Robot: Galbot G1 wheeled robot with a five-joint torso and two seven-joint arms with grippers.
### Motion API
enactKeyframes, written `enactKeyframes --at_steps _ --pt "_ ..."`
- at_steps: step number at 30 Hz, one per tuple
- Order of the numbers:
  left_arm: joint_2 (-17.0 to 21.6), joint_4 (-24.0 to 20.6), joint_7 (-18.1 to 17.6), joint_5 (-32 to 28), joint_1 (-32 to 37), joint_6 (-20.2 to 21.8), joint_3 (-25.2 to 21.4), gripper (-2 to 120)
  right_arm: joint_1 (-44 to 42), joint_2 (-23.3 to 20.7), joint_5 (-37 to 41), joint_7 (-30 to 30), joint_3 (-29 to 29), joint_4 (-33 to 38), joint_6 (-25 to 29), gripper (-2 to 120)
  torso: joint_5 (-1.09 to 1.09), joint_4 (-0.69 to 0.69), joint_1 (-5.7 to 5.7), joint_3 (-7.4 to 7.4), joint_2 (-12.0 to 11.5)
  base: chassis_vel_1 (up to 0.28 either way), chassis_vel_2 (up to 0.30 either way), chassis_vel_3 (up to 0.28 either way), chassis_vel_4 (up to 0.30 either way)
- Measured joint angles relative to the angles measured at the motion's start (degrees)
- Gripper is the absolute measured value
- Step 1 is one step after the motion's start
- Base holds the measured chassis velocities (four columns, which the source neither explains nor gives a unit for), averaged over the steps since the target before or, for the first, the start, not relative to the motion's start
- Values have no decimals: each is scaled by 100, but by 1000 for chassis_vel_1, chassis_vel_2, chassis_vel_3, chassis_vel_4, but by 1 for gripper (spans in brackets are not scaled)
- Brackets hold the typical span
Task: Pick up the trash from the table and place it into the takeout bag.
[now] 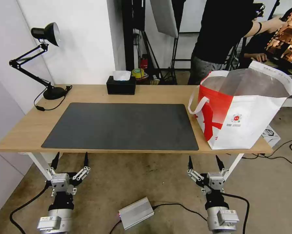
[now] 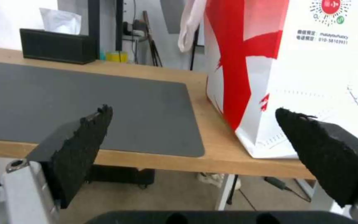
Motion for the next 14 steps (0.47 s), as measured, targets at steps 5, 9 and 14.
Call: enactKeyframes --at_steps 5,9,14 --pt "-14 96 13 66 53 -121 76 100 -9 6 -19 15 0 -33 25 100 0 0 0 0 0 0 0 0 0" --pt "-24 102 20 110 65 -162 85 100 -28 10 -25 18 0 -23 34 100 0 0 0 0 0 0 0 0 0" --pt "9 105 37 117 69 -187 74 100 -47 11 -50 21 16 -11 36 100 0 0 0 0 0 0 0 0 0"
